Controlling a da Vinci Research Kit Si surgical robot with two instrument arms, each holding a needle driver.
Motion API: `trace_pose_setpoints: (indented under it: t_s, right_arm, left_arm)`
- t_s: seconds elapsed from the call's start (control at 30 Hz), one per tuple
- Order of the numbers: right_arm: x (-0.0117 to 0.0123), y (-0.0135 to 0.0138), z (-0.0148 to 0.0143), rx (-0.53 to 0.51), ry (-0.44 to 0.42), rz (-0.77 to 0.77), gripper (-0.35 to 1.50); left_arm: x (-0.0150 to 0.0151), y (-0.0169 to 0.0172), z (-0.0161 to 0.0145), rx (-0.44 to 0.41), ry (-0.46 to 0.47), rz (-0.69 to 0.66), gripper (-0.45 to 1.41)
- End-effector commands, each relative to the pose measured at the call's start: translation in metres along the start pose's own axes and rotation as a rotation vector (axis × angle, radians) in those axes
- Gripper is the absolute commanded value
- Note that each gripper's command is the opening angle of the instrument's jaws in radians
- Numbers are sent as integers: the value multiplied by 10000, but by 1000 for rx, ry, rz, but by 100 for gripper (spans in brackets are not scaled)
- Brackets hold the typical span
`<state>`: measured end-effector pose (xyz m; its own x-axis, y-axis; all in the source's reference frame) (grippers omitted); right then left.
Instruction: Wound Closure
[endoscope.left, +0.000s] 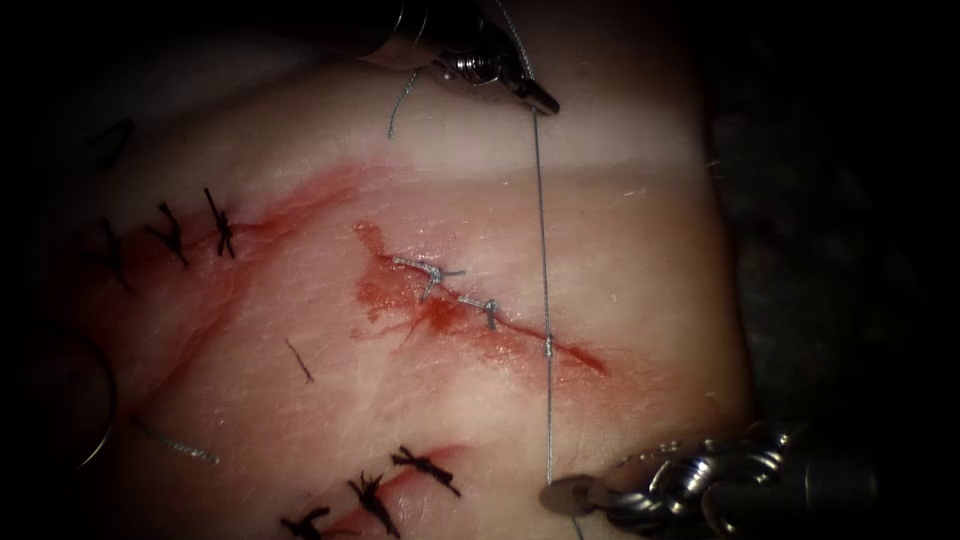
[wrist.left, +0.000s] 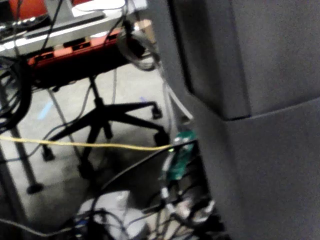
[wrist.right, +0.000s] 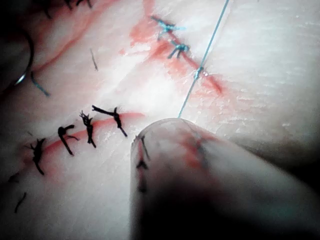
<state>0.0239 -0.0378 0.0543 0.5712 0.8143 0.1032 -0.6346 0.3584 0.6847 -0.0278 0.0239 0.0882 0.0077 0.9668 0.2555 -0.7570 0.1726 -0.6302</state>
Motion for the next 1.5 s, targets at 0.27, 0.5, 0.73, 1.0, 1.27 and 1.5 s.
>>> trace_pose_setpoints:
  t_s: [0.27, 0.5, 0.73, 1.0, 1.27, 1.5]
  right_arm:
    - [-6, -8, 11, 11, -33, -24, -35]
    - [34, 5, -17, -43, 184, 55, 39]
    - [67, 27, -90, -59, 269, -10, 131]
    - [115, 42, -104, -28, 379, 143, -35]
    - [166, 54, -39, 127, 645, 314, -35]
    - [182, 85, 13, 73, 810, 544, -35]
  left_arm:
    - [5, 0, 4, -1, 5, -1, -45]
    - [-11, 26, -10, -83, -12, -37, -45]
    - [-31, 58, -27, -202, -16, 2, -45]
    - [-47, 64, -57, -385, 43, 134, -45]
    - [-59, 80, -78, -389, 204, 203, -45]
    - [-82, 97, -107, -533, 442, 148, -45]
